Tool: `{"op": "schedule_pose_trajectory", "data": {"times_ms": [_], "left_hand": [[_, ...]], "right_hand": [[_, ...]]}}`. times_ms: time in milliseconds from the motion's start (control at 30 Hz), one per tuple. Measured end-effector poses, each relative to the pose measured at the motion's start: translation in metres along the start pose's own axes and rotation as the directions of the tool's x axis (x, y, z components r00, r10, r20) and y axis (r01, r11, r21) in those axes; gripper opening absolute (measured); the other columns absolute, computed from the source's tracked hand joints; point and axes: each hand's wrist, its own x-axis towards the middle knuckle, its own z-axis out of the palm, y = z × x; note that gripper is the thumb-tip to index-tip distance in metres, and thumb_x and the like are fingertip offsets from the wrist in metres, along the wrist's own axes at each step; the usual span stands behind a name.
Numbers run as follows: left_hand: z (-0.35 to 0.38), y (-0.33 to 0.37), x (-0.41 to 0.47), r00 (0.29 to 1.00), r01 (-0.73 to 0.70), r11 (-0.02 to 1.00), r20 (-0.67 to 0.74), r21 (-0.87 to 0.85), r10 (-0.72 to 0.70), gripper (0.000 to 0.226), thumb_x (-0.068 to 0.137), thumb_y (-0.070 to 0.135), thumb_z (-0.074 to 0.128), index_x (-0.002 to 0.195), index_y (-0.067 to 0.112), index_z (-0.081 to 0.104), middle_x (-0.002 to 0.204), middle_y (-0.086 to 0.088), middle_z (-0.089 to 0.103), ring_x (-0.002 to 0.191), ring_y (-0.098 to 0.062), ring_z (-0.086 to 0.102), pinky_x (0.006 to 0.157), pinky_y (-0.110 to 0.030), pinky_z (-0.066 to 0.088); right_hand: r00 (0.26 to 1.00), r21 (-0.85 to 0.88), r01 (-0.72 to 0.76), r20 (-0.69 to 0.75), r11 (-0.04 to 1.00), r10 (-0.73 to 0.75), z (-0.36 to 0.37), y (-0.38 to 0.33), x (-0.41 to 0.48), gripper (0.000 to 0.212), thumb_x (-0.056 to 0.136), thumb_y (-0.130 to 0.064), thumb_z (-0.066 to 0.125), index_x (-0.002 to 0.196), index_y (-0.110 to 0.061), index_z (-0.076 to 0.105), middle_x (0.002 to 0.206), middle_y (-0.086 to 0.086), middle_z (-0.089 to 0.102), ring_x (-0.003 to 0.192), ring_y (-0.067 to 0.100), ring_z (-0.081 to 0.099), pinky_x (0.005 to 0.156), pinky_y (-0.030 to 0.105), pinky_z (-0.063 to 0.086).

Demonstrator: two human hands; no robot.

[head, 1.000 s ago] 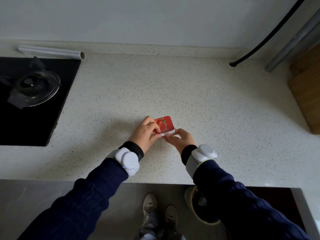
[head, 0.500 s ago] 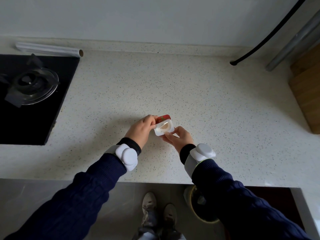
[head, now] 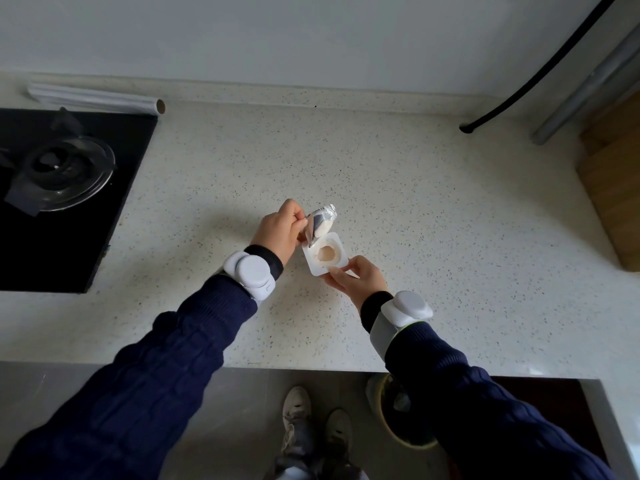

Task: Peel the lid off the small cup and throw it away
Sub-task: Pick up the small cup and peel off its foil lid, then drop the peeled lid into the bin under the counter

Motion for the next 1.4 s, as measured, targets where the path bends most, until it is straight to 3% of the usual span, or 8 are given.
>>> {"op": "schedule_pose_trajectory", "data": {"times_ms": [233, 433, 533, 633, 767, 967, 1233, 1400], "left_hand": [[-0.004, -0.006, 0.000, 0.999, 0.009, 0.998, 0.048, -0.063, -0.006, 0.006, 0.091, 0.006, 0.051, 0.085, 0.006, 0.051, 0.074, -0.013, 0.065, 0.062, -0.019, 0.060, 0.050, -0.003, 0.046], [-0.013, -0.014, -0.004, 0.996, 0.001, 0.995, 0.094, -0.100, 0.009, 0.009, 0.088, 0.009, 0.056, 0.081, 0.008, 0.051, 0.071, -0.006, 0.059, 0.069, -0.020, 0.052, 0.066, -0.022, 0.040], [-0.018, -0.015, -0.006, 0.992, 0.031, 0.982, 0.127, -0.186, -0.007, 0.013, 0.089, 0.008, 0.055, 0.079, 0.013, 0.047, 0.070, -0.016, 0.056, 0.068, -0.020, 0.049, 0.069, -0.029, 0.039], [-0.022, -0.016, -0.005, 0.991, 0.074, 0.954, 0.132, -0.290, -0.037, 0.011, 0.090, 0.007, 0.053, 0.082, 0.011, 0.047, 0.064, -0.005, 0.055, 0.061, -0.011, 0.047, 0.065, -0.021, 0.039], [-0.025, -0.019, -0.003, 0.990, 0.115, 0.896, 0.121, -0.429, -0.069, 0.008, 0.092, 0.005, 0.050, 0.086, 0.010, 0.048, 0.082, -0.005, 0.060, 0.074, -0.007, 0.053, 0.066, -0.003, 0.042], [-0.026, -0.013, -0.005, 0.991, 0.127, 0.803, 0.117, -0.583, -0.072, 0.021, 0.093, 0.006, 0.048, 0.081, 0.023, 0.051, 0.082, 0.005, 0.061, 0.074, 0.012, 0.060, 0.074, -0.001, 0.047], [-0.024, 0.012, -0.005, 0.981, 0.145, 0.785, 0.189, -0.602, -0.037, 0.023, 0.094, 0.007, 0.047, 0.082, 0.025, 0.051, 0.082, 0.006, 0.062, 0.072, 0.016, 0.060, 0.064, 0.004, 0.041], [-0.009, 0.046, -0.009, 0.957, 0.131, 0.818, 0.286, -0.560, 0.042, 0.023, 0.094, 0.007, 0.047, 0.081, 0.026, 0.051, 0.079, 0.006, 0.062, 0.064, 0.015, 0.058, 0.060, 0.002, 0.042]], "right_hand": [[1.000, 0.003, 0.002, -0.002, 1.000, -0.002, 0.000, 0.002, 0.002, 0.022, 0.076, -0.010, 0.068, 0.068, -0.013, 0.048, 0.111, 0.014, 0.063, 0.087, 0.034, 0.070, 0.092, 0.049, 0.052], [1.000, 0.004, 0.000, -0.006, 1.000, 0.000, 0.000, 0.000, 0.002, 0.023, 0.075, -0.010, 0.069, 0.067, -0.013, 0.048, 0.104, 0.010, 0.063, 0.089, 0.034, 0.069, 0.093, 0.048, 0.052], [1.000, 0.022, -0.007, 0.003, 1.000, 0.006, -0.001, 0.000, 0.000, 0.022, 0.077, -0.010, 0.068, 0.069, -0.013, 0.047, 0.109, 0.010, 0.064, 0.086, 0.033, 0.070, 0.093, 0.047, 0.052], [1.000, 0.009, 0.000, 0.006, 1.000, 0.000, -0.001, -0.001, -0.001, 0.022, 0.077, -0.011, 0.068, 0.069, -0.014, 0.047, 0.115, 0.015, 0.063, 0.086, 0.032, 0.070, 0.095, 0.046, 0.051], [1.000, -0.004, 0.001, 0.001, 1.000, -0.001, -0.001, -0.001, -0.002, 0.022, 0.076, -0.012, 0.069, 0.069, -0.014, 0.048, 0.111, 0.014, 0.064, 0.087, 0.031, 0.070, 0.094, 0.045, 0.052], [1.000, 0.087, -0.011, 0.028, 0.996, 0.009, -0.002, -0.002, -0.004, 0.015, 0.079, -0.009, 0.067, 0.080, -0.007, 0.052, 0.088, 0.006, 0.067, 0.081, 0.027, 0.071, 0.090, 0.038, 0.054], [0.999, -0.070, 0.017, -0.026, 0.997, -0.019, -0.017, -0.012, -0.012, 0.025, 0.087, -0.016, 0.058, 0.109, -0.005, 0.057, 0.099, 0.001, 0.064, 0.069, 0.010, 0.065, 0.061, 0.019, 0.052], [0.982, 0.125, 0.085, -0.176, 0.989, -0.062, -0.050, -0.035, -0.014, 0.022, 0.092, -0.018, 0.047, 0.088, -0.011, 0.068, 0.089, 0.002, 0.068, 0.057, 0.012, 0.054, 0.055, 0.023, 0.042]]}}
